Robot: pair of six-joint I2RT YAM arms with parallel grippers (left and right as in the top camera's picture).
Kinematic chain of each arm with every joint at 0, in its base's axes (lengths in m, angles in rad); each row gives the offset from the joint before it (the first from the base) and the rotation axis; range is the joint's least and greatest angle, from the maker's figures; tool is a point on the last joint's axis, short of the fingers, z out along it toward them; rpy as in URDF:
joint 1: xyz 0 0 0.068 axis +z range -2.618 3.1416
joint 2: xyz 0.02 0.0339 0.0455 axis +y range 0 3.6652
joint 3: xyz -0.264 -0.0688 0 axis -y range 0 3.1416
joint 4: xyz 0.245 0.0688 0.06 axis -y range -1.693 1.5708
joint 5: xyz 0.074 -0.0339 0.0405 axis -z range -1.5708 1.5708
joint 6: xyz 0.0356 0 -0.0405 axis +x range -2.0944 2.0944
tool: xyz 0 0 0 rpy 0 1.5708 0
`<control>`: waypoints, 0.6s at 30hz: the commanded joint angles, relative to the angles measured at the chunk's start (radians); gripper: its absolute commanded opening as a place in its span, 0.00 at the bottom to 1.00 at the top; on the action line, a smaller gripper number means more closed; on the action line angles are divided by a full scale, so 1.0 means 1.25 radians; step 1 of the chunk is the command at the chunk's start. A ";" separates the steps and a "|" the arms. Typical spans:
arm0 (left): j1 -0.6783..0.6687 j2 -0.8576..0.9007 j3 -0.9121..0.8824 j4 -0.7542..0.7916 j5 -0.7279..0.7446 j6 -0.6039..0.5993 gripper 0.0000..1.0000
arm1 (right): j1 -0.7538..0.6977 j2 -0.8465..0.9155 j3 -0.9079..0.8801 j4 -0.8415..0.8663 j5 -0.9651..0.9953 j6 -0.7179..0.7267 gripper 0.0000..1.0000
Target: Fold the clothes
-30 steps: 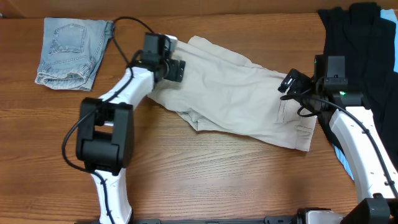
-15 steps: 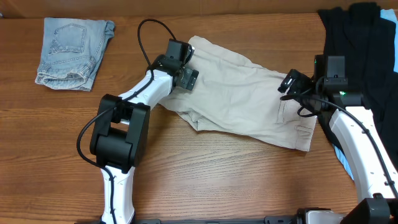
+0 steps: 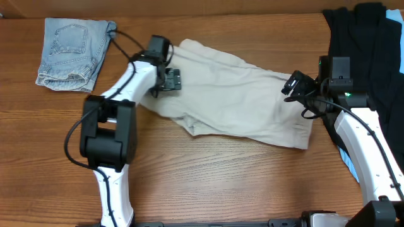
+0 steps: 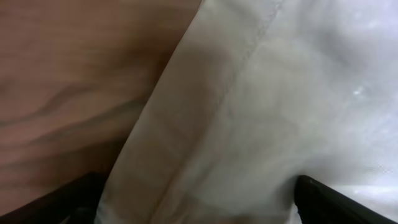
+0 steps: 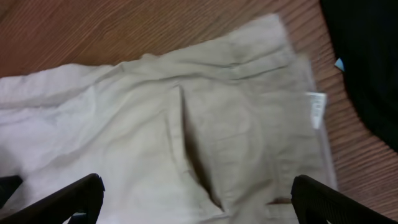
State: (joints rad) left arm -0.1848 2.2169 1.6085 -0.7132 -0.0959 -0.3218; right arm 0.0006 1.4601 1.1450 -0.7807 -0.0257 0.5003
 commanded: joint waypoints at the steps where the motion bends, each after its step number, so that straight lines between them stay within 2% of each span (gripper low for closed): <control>1: 0.084 0.107 -0.080 -0.117 -0.052 -0.031 1.00 | -0.001 0.012 0.016 -0.002 -0.017 -0.003 1.00; 8: 0.182 0.107 -0.080 -0.252 -0.023 -0.068 1.00 | 0.000 0.024 0.015 -0.015 -0.023 -0.004 1.00; 14: 0.228 0.102 -0.073 -0.296 0.031 -0.052 1.00 | 0.000 0.039 -0.011 -0.011 -0.023 -0.009 1.00; 18: 0.214 0.087 0.029 -0.373 0.039 -0.019 1.00 | 0.000 0.045 -0.015 -0.007 -0.039 -0.040 1.00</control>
State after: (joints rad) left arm 0.0822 2.2116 1.6310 -1.1091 0.0360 -0.3874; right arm 0.0006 1.5093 1.1366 -0.8009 -0.0521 0.4885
